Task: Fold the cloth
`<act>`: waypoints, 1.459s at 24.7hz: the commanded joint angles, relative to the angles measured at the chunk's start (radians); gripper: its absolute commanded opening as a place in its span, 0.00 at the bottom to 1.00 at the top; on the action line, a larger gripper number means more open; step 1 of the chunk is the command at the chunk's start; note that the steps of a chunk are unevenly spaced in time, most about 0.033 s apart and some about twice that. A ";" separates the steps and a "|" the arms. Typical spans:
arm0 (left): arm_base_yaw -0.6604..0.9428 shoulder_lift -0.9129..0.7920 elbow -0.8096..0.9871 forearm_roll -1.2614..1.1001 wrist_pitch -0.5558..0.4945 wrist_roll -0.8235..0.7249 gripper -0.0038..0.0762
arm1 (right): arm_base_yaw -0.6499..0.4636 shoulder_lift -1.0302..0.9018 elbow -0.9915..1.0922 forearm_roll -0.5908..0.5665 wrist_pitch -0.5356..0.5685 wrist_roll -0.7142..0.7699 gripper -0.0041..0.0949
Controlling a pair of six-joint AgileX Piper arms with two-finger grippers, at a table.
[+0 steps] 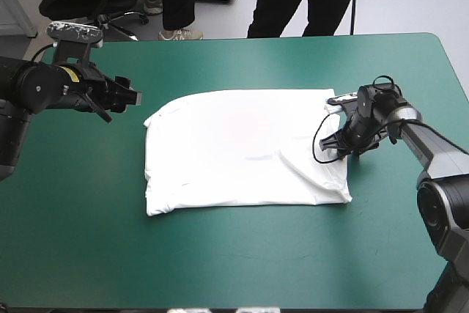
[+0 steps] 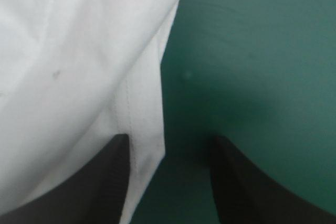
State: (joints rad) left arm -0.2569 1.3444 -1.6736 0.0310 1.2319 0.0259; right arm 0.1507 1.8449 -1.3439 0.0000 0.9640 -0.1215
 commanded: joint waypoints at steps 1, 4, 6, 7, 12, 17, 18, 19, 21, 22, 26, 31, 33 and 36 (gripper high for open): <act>-0.004 -0.028 -0.033 0.006 0.058 -0.009 0.70 | -0.008 -0.043 -0.002 0.000 -0.028 -0.003 0.37; -0.004 -0.028 -0.033 0.011 0.058 -0.009 0.70 | -0.008 -0.043 -0.002 0.014 -0.035 -0.003 0.14; -0.004 -0.028 -0.033 0.013 0.058 -0.009 0.70 | -0.008 -0.046 -0.009 0.014 -0.040 -0.003 0.03; -0.004 -0.028 -0.033 0.013 0.058 -0.009 0.70 | -0.008 -0.050 -0.025 0.014 -0.026 -0.003 0.03; -0.004 -0.028 -0.033 0.002 0.058 -0.009 0.70 | 0.000 -0.115 -0.095 0.180 0.033 -0.096 0.03; -0.004 -0.028 -0.033 -0.005 0.058 -0.009 0.70 | 0.070 -0.075 -0.093 0.208 0.022 -0.116 0.03; -0.004 -0.028 -0.033 -0.007 0.058 -0.009 0.70 | 0.081 -0.062 -0.093 0.204 0.011 -0.116 0.03; -0.004 -0.028 -0.033 -0.007 0.058 -0.009 0.70 | 0.088 -0.052 -0.093 0.200 0.003 -0.116 0.03; -0.004 -0.028 -0.033 -0.005 0.058 -0.009 0.70 | 0.099 -0.029 -0.093 0.204 -0.007 -0.118 0.03; -0.004 -0.028 -0.033 -0.005 0.058 -0.009 0.70 | 0.103 -0.019 -0.093 0.204 -0.005 -0.118 0.03; -0.004 -0.028 -0.033 -0.003 0.058 -0.009 0.70 | 0.103 0.011 -0.093 0.212 0.027 -0.121 0.04; -0.004 -0.028 -0.027 0.007 0.061 -0.011 0.70 | 0.103 0.003 -0.097 0.215 0.082 -0.147 0.23; -0.004 -0.028 -0.026 0.019 0.061 -0.026 0.70 | 0.103 -0.016 -0.097 0.213 0.108 -0.147 0.34; -0.004 -0.033 -0.008 0.041 0.061 -0.041 0.70 | 0.103 -0.066 -0.097 0.190 0.132 -0.136 0.49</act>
State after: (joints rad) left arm -0.2569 1.3444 -1.6716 0.0516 1.2319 0.0108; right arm 0.2515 1.8726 -1.4184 0.2058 1.0526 -0.2570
